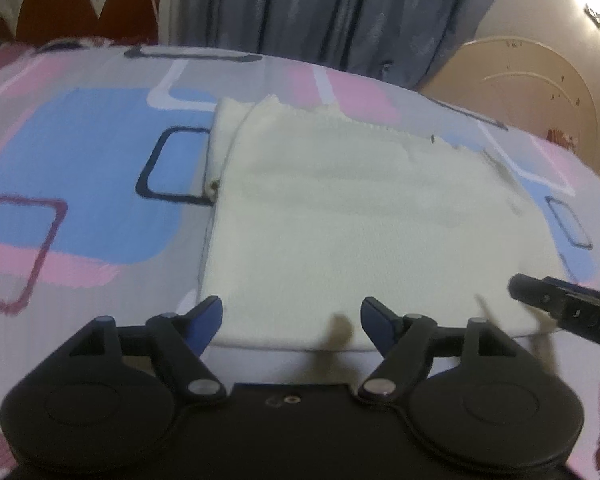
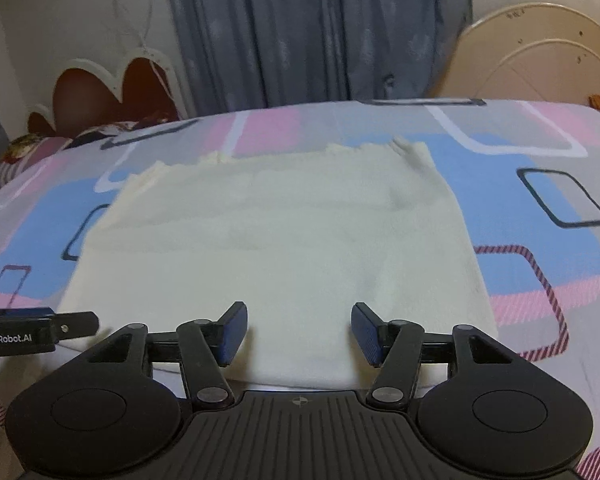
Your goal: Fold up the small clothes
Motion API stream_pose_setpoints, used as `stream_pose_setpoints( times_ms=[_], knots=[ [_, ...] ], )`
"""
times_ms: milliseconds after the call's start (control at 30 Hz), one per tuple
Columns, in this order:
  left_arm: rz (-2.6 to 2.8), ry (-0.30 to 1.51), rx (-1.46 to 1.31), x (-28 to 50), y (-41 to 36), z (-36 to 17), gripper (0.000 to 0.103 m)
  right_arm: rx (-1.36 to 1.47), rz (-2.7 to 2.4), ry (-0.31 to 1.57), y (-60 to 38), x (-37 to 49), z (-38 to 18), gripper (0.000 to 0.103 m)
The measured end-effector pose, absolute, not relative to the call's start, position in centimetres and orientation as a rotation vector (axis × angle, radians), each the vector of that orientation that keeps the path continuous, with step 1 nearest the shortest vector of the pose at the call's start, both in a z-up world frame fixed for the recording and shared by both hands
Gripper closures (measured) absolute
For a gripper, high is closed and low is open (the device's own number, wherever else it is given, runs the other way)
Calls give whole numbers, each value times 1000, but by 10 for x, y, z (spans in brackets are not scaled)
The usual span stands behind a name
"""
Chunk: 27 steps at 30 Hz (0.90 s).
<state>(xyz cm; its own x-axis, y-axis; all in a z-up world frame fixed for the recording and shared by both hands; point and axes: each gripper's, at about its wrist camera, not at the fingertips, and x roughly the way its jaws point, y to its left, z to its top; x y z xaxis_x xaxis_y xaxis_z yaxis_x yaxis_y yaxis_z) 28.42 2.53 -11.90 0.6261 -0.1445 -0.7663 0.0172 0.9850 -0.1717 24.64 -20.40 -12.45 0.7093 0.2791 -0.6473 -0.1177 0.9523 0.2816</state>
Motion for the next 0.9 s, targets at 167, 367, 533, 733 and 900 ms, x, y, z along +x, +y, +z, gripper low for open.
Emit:
stream_pose_setpoints(
  times_ms=[167,367,533,733,900],
  knots=[
    [-76,926,-251,277,30,-123,27,237,239,749,-203,246,-123,46],
    [-74,969,-398,274,30,-139,27,263,254,757,-208,248,-129,46],
    [-65,879,-607,275,42,-152,25,265,268,754,-207,250,-134,46],
    [-66,761,-763,291,49,-164,27,250,293,751,-200,262,-142,46],
    [-45,681,-829,306,53,-175,50,234,318,741,-188,282,-146,46]
  ],
)
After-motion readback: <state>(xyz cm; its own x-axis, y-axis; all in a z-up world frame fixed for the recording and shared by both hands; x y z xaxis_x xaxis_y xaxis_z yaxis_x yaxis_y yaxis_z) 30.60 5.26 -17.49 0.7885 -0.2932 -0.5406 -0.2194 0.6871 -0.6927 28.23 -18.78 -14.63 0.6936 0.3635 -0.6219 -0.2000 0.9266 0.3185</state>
